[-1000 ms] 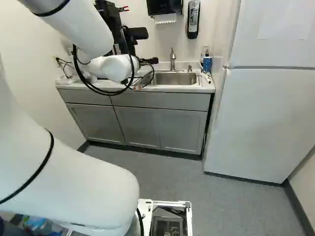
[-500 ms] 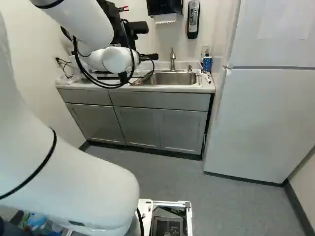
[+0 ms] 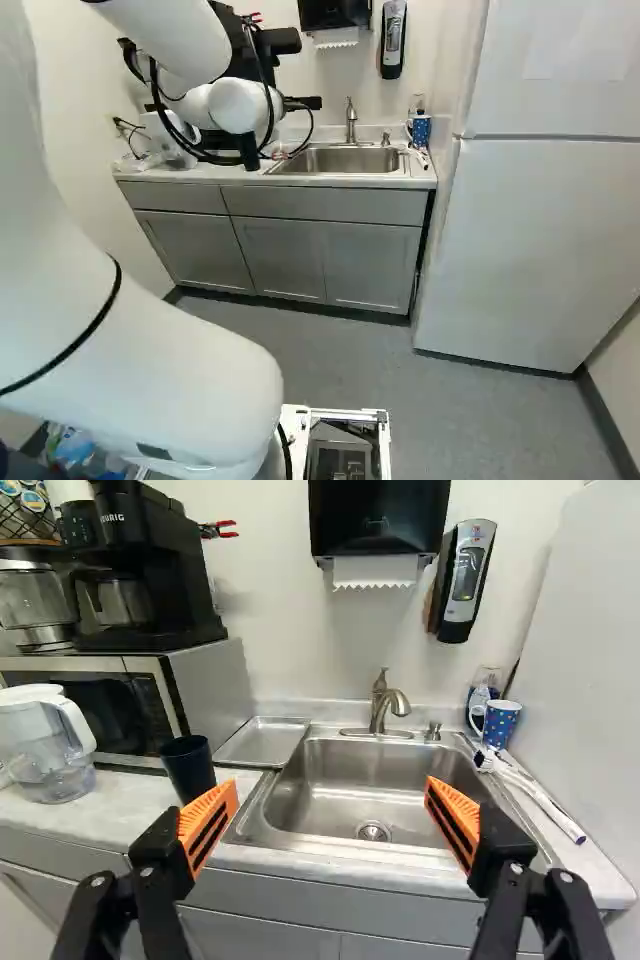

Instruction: Rinse the cup and place it in the tray

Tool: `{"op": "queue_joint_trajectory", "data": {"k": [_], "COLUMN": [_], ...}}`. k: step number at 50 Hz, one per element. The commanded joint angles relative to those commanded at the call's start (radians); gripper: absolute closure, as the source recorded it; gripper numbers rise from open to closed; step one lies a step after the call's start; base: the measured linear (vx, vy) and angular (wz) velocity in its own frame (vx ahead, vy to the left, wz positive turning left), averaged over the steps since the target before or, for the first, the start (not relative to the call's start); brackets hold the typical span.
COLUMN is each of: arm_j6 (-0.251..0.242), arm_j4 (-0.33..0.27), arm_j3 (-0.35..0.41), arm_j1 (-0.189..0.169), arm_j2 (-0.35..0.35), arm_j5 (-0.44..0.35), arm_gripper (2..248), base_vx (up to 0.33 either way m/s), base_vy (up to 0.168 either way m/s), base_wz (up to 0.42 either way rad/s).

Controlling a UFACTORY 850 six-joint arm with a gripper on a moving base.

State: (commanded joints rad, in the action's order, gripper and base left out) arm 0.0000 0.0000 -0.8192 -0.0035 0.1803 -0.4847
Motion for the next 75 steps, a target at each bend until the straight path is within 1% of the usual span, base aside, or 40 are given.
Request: {"op": "queue_joint_trajectory", "data": {"k": [75], "arm_j6": [0.0], "arm_j4": [0.0], "arm_j3": [0.0], "arm_j1": [0.0], "arm_j2": [0.0], "arm_j5": [0.0], "arm_gripper": [3], "base_vx": [0.007], "base_vy": [-0.002], "base_wz": [0.001]}}
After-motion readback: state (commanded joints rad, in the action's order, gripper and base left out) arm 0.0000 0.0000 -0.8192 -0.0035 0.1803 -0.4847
